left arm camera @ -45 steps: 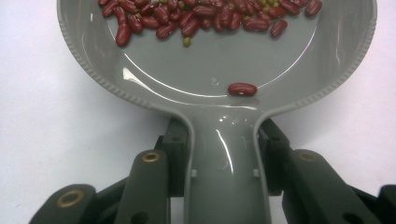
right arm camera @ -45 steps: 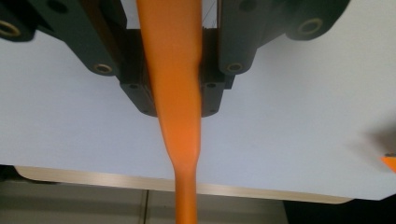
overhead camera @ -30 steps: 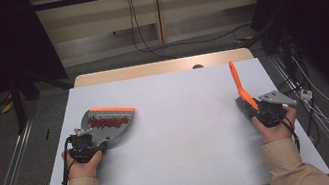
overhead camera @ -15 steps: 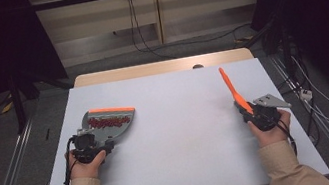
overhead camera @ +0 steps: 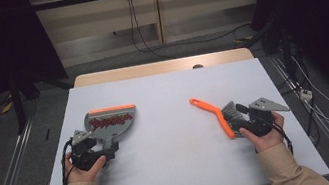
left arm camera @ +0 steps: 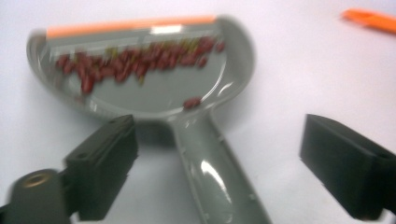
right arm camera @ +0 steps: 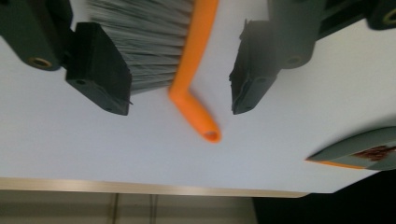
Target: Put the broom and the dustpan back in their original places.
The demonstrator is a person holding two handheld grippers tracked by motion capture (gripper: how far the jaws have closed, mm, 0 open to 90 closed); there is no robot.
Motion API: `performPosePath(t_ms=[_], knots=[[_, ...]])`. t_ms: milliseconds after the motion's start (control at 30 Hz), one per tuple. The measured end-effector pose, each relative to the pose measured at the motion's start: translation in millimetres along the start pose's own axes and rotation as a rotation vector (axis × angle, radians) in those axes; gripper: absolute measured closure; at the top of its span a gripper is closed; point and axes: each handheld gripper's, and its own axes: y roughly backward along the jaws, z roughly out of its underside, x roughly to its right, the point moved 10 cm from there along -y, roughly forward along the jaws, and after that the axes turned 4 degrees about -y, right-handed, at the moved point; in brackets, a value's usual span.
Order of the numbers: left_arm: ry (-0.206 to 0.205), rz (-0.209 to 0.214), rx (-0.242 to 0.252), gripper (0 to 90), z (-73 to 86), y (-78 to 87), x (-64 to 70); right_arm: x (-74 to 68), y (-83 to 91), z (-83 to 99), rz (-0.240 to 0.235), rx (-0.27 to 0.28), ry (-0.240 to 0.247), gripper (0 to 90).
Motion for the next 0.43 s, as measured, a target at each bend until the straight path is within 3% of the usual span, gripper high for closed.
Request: performPosePath(t_ms=[100, 167, 433], knots=[[-0.048, 0.056, 0.056, 8.4, -4.1, 7.2, 4.8, -9.5, 3.7, 3.6, -0.051, -0.010, 0.044, 27.1], [-0.079, 0.076, 0.066, 6.9, -3.3, 10.0, 6.7, -13.6, 6.8, 6.3, -0.078, -0.016, 0.060, 25.4], [-0.096, 0.102, 0.076, 6.8, -2.7, 7.3, 10.2, -14.5, 12.2, 14.5, -0.110, -0.029, 0.074, 20.4]])
